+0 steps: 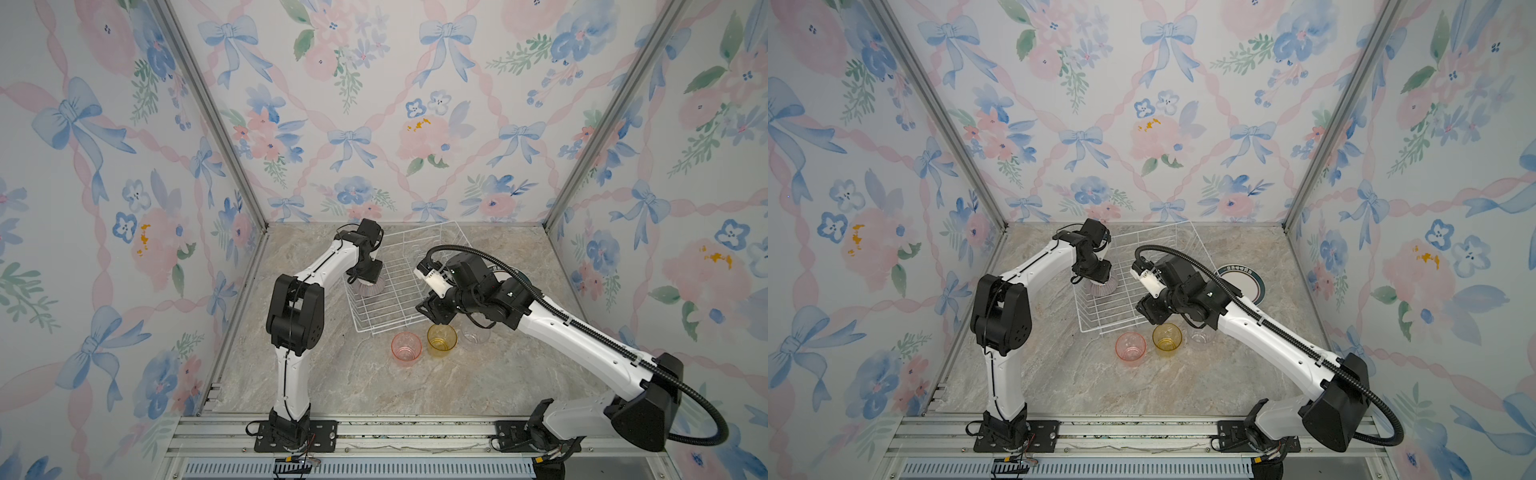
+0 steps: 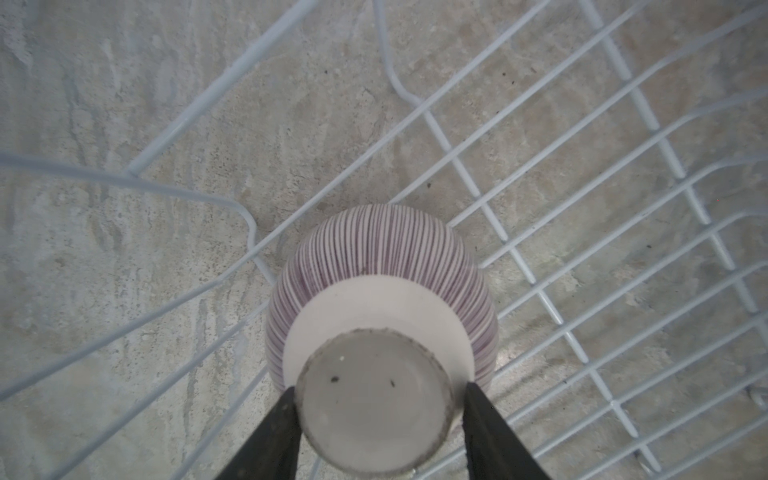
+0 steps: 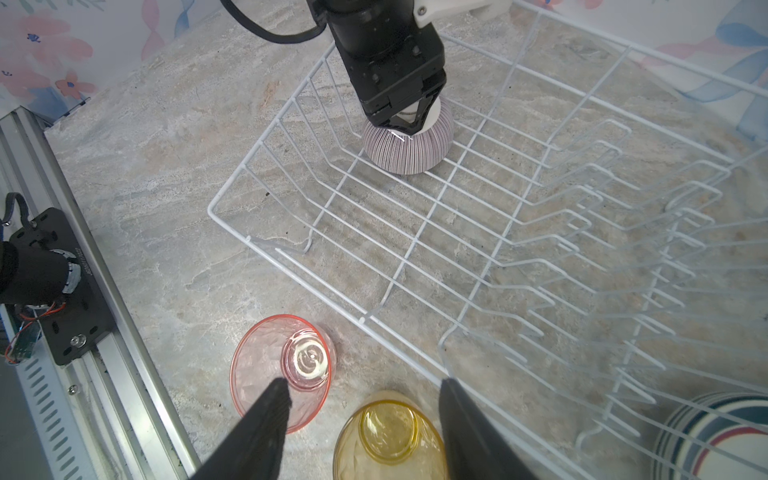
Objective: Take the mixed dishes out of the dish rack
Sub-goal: 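Grasp the purple-striped bowl with the left gripper while the right gripper moves toward the rack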
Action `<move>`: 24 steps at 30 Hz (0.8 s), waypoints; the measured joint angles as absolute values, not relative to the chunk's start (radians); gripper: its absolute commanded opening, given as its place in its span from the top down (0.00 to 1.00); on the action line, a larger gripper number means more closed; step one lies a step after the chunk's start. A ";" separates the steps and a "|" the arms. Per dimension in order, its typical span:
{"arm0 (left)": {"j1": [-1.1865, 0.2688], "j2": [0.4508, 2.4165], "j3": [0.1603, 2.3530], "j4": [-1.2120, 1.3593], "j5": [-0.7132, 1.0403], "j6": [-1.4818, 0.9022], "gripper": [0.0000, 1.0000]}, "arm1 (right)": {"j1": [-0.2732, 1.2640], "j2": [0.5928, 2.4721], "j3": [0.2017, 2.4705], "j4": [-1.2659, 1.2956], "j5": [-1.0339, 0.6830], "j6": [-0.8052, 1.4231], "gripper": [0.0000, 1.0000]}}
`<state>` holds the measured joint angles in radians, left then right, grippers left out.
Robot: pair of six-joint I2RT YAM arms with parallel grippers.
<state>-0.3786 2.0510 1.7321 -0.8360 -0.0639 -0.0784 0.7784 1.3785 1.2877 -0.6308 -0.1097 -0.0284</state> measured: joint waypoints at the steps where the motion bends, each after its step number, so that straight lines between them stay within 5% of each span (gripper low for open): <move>1: -0.379 2.051 1.732 -0.836 -0.064 -0.078 0.46 | 0.779 1.378 1.288 -0.631 -0.110 -0.028 0.40; 24: -0.374 2.052 1.748 -0.835 -0.025 -0.070 0.62 | 0.717 1.441 1.252 -0.489 -0.211 0.066 0.39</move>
